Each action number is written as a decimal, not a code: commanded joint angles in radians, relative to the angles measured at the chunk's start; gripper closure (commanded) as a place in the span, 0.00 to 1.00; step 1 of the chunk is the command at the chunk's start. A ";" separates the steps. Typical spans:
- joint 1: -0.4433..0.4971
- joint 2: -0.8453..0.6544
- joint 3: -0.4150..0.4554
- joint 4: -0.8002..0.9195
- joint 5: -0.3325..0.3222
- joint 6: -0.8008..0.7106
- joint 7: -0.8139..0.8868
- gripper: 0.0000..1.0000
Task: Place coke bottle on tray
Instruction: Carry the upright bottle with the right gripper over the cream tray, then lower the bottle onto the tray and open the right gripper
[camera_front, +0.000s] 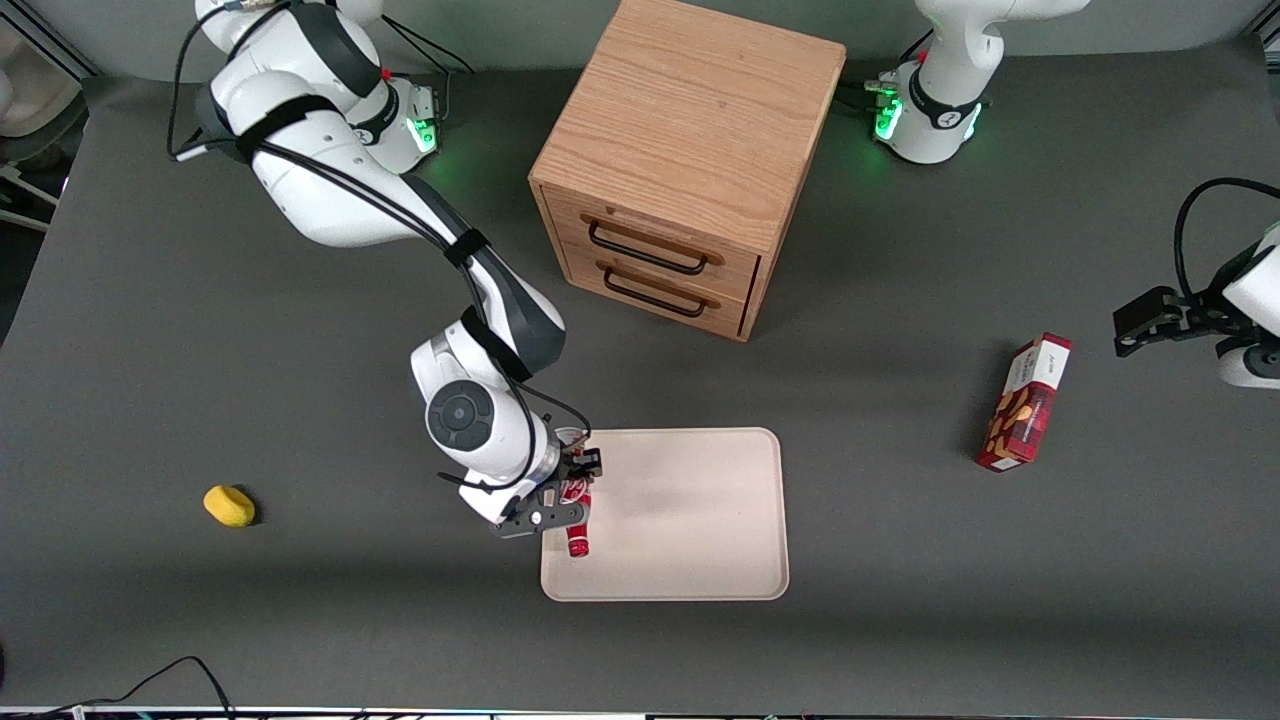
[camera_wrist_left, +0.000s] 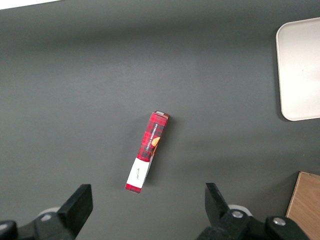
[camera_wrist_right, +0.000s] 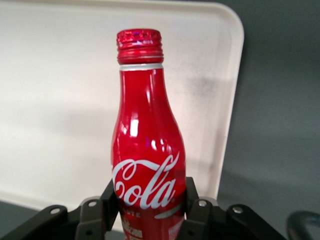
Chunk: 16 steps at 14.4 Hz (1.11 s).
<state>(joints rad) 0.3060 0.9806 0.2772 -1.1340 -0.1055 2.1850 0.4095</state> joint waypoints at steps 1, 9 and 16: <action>0.019 0.056 -0.032 0.060 0.036 0.018 0.021 0.95; 0.024 0.067 -0.044 0.053 0.036 0.033 0.061 0.00; 0.025 0.072 -0.052 0.040 0.032 0.055 0.061 0.00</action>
<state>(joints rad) 0.3095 1.0401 0.2479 -1.1131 -0.0834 2.2236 0.4512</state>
